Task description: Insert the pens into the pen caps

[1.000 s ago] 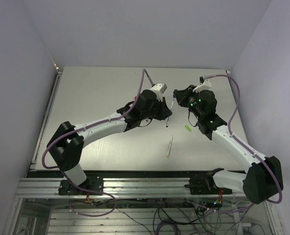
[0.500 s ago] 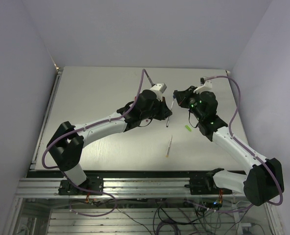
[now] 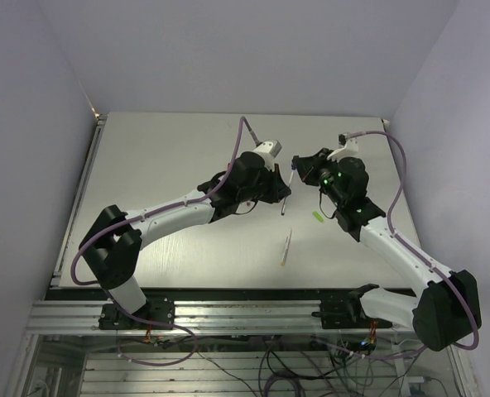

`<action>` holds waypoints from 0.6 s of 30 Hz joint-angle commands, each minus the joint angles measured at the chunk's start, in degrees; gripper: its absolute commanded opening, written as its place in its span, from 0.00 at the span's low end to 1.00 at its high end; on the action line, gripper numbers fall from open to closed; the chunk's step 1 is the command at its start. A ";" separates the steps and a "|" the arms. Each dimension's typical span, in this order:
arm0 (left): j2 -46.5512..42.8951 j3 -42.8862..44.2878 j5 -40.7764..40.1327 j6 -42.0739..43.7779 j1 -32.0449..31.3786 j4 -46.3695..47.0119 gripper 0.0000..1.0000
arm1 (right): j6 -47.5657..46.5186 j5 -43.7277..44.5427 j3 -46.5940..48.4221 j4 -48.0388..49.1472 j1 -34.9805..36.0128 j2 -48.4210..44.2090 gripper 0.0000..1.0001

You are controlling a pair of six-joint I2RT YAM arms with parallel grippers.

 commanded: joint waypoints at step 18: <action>-0.74 -1.18 -2.74 -2.55 1.56 5.54 0.07 | -1.29 -11.11 -1.58 -2.83 -0.06 0.34 0.00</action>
